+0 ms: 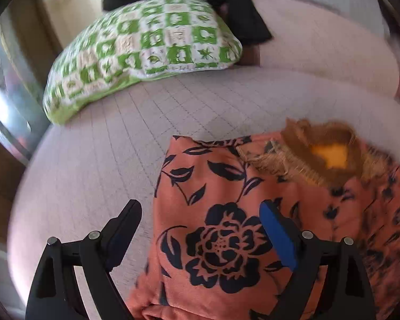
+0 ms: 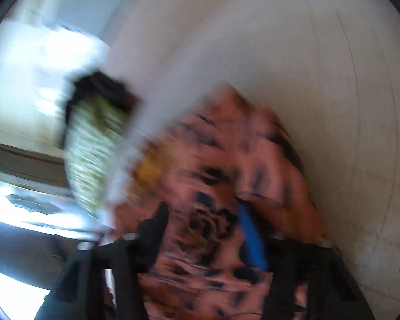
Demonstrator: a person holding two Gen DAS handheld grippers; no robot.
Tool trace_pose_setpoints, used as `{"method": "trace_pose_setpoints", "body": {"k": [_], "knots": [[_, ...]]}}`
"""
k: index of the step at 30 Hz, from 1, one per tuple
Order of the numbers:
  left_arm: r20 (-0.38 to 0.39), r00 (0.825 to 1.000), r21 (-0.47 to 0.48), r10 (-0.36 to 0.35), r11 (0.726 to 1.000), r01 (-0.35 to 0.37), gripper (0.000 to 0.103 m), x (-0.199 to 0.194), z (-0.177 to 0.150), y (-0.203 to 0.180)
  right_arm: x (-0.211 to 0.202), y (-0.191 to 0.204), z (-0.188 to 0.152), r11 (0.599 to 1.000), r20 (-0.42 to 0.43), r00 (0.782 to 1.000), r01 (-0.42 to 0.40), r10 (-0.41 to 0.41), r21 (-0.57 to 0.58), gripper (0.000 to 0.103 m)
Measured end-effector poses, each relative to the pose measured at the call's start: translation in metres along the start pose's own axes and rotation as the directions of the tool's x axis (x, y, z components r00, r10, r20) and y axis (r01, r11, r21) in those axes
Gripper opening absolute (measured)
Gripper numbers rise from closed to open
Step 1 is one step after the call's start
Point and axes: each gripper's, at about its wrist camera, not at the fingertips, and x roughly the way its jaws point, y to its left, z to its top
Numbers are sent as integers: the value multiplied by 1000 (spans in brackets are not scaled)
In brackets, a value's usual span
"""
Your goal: Fold small clothes
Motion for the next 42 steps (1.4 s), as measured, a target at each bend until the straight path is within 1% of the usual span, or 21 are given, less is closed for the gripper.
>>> {"method": "trace_pose_setpoints", "body": {"k": [1,3,4,5,6,9,11,12,14,15,17,19,22,25,28,30,33,35,38,40,42], "knots": [[-5,997,51,80,996,-80,90,7,-2,-5,-2,2,0,998,18,998,54,-53,-20,19],[-31,975,109,222,970,-218,90,25,-5,-6,-10,13,0,993,46,995,96,-93,-71,19],[-44,969,99,244,966,-239,90,29,-5,-2,-17,22,-2,983,108,985,146,-134,-115,19],[-53,973,66,224,973,-221,90,28,-3,4,-20,29,-3,972,153,975,184,-161,-149,24],[-53,981,30,188,982,-187,90,25,-1,9,-25,39,-5,958,211,963,210,-168,-195,24],[-1,996,-17,94,995,-94,90,7,4,9,-27,70,-8,940,255,966,127,-45,-317,24],[38,999,0,17,1000,-17,90,-4,7,-3,-11,79,-16,925,164,986,90,-30,-369,24],[43,999,27,-33,999,32,90,-9,6,-13,3,79,-20,922,71,997,62,-38,-383,24],[25,996,71,-85,994,83,90,-9,3,-29,29,75,-29,914,-106,991,33,-82,-404,25],[2,996,104,-85,991,84,90,-4,0,-36,35,78,-35,889,-141,982,45,-122,-456,25],[-39,999,174,-1,985,8,91,10,-6,-47,28,87,-42,835,-159,972,56,-170,-547,24],[-35,999,172,3,985,3,98,17,-9,-44,23,84,-44,837,-204,962,40,-179,-545,24],[-76,997,90,-24,995,31,99,22,-3,-25,13,77,-41,846,-226,959,23,-169,-533,22],[-52,999,84,9,996,-5,99,19,-2,-22,-2,80,-31,832,-149,978,40,-146,-553,22],[3,999,100,33,994,-33,98,8,-4,-31,-7,73,-8,878,-35,995,65,-93,-475,22],[22,1000,95,12,995,-14,98,1,-3,-31,-1,61,5,902,18,994,105,-108,-419,22],[17,997,52,-75,996,74,98,-9,-6,-26,14,45,14,924,-4,991,121,-132,-362,22],[24,993,42,-118,992,117,98,-17,-8,-25,8,54,12,917,19,990,133,-136,-377,24],[33,987,50,-158,987,156,98,-32,-17,-27,2,76,2,898,47,996,84,-71,-432,24],[19,985,60,-170,984,169,98,-31,-24,-29,6,87,-6,894,2,1000,18,-19,-447,24],[-18,984,77,-177,981,178,98,-24,-30,-31,18,98,-17,882,-72,997,-17,-19,-471,24]]}}
